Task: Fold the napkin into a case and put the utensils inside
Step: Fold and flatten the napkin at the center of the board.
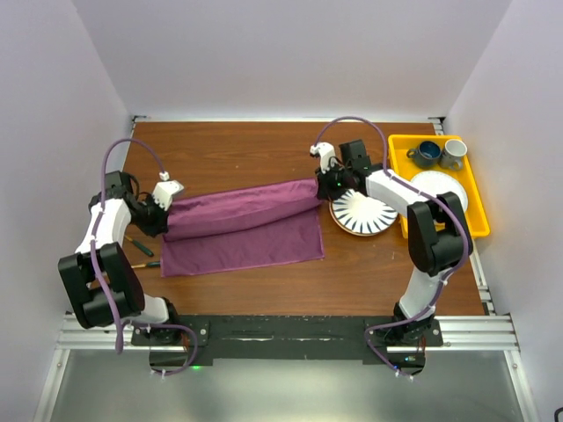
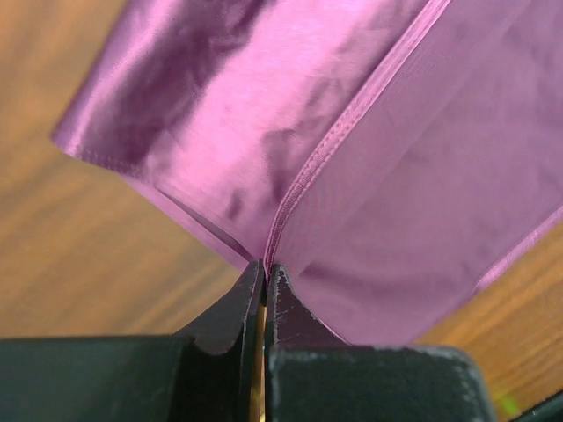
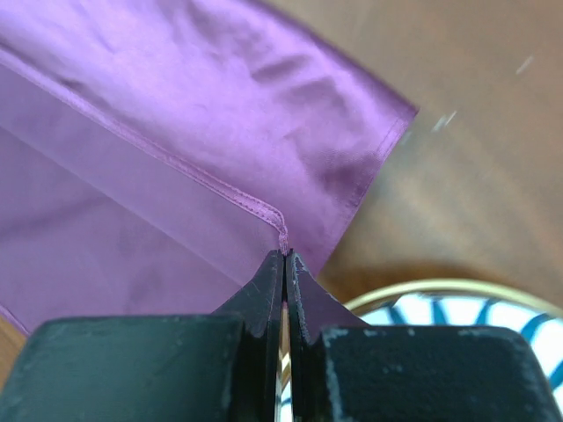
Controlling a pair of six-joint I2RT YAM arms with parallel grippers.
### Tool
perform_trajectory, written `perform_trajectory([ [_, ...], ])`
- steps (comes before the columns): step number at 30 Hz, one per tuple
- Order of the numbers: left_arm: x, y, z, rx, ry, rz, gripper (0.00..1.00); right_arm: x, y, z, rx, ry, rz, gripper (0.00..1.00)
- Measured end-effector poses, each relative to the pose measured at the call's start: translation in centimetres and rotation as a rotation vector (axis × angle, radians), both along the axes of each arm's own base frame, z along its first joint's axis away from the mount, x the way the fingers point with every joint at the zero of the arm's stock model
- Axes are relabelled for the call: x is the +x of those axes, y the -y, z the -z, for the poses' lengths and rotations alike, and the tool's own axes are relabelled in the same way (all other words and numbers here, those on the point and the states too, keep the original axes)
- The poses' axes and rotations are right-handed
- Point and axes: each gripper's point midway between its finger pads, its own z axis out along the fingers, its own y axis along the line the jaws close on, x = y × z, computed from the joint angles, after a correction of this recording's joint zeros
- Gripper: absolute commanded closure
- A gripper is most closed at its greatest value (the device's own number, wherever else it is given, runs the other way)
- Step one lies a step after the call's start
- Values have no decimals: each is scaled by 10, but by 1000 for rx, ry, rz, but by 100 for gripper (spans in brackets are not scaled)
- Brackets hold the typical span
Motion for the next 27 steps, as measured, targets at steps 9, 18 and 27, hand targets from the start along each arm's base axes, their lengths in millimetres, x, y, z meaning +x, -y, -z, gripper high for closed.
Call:
perform_trajectory([
  [9,-11,1,3,7,-41,25,100,-23,4,12,-31,-59,-74,100],
  [18,-26,-2,-6,66,-38,98,100,-58,3,-22,5,-31,-150,100],
  [27,-48,-4,7,101,-96,153,100,-94,3,11,-46,-128,-225,100],
])
